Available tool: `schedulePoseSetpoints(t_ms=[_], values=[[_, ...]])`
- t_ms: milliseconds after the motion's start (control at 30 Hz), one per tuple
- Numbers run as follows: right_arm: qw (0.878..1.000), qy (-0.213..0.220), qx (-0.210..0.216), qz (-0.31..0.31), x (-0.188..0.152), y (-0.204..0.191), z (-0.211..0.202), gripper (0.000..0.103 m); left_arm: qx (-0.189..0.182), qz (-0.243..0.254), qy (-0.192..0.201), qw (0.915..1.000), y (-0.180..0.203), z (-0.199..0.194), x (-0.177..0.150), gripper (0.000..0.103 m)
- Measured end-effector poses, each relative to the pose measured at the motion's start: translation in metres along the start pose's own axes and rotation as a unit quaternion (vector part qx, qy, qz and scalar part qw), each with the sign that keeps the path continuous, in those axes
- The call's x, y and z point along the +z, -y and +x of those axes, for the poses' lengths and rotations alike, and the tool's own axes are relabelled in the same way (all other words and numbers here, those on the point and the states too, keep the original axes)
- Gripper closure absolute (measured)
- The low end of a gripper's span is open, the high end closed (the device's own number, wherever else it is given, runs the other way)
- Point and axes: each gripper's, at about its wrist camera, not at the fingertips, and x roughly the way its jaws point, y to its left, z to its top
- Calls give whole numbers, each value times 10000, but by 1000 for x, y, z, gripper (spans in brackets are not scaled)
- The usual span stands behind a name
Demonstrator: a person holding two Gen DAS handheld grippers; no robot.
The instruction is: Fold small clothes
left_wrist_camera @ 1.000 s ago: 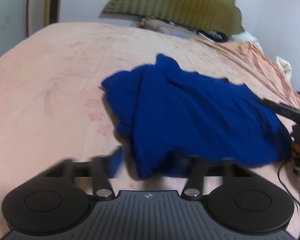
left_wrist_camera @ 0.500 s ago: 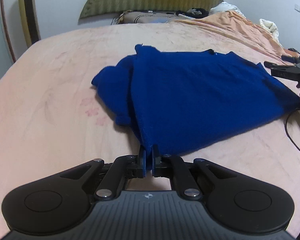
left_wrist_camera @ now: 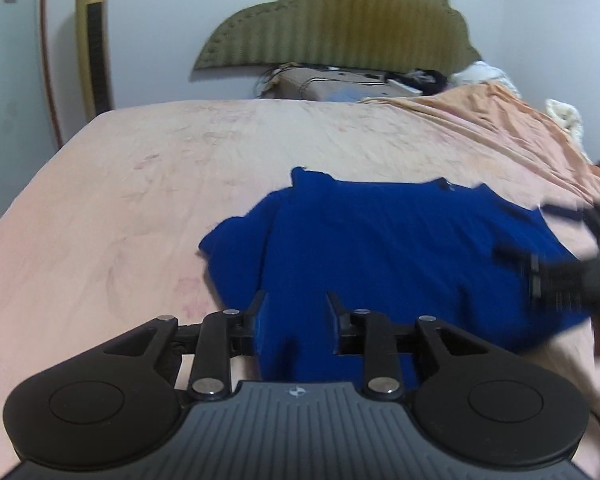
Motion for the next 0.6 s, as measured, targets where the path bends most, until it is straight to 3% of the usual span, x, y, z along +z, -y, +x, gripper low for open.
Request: schedulePoseSetpoints(t_ms=[167,367,500,600], values=[[9982,-426,409,-72,-8,-36,6,3,573,-160,-553,9967,1,38,-1,74],[9943,-890,538,228,-25,-45,15,3,825,-97,-566,9949,4,42,-13,72],[9929,-986,533,406,-33,-45,21,0,975,12,-562,9936,6,41,-15,56],[9929,-984,529,400,-36,-44,23,0,1033,84,-540,9931,7,41,-18,54]])
